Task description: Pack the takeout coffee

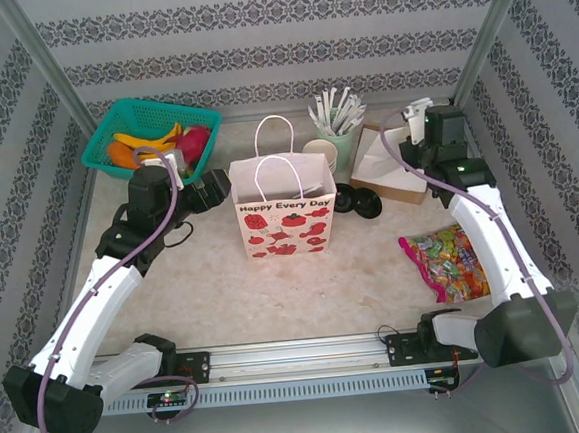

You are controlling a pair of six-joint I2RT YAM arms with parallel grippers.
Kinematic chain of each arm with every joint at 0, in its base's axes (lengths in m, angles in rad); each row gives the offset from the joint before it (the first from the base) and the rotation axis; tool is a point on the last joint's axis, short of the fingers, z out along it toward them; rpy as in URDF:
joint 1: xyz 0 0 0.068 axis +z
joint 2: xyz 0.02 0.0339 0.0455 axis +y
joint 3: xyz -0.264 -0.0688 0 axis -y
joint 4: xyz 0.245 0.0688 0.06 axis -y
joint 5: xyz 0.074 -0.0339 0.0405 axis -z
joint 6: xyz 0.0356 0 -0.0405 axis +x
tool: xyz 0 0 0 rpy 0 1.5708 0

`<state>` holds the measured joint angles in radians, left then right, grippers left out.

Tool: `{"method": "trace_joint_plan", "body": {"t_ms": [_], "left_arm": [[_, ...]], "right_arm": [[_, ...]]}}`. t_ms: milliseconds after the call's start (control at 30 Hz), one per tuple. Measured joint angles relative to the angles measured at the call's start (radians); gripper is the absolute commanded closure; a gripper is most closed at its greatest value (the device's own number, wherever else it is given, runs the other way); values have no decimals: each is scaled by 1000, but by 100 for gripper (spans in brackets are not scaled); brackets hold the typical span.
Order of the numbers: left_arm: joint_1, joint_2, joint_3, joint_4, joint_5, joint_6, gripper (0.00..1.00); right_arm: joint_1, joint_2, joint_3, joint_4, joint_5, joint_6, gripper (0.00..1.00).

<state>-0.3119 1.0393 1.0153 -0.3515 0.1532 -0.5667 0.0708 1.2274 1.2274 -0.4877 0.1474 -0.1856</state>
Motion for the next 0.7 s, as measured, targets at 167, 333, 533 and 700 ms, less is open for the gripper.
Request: {"method": "trace_joint_plan", "body": {"t_ms": [167, 333, 533, 700], "left_arm": [[0, -1, 34, 0, -8, 60, 0], [0, 0, 99, 0, 56, 169, 0], [0, 26, 216, 21, 242, 330, 0], [-1, 109, 349, -7, 446, 461, 1]], "right_arm": [[-16, -69, 4, -63, -49, 207, 100], [-30, -126, 22, -102, -213, 428, 100], [6, -156, 122, -106, -454, 532, 100], [127, -148, 225, -106, -551, 520, 100]]}}
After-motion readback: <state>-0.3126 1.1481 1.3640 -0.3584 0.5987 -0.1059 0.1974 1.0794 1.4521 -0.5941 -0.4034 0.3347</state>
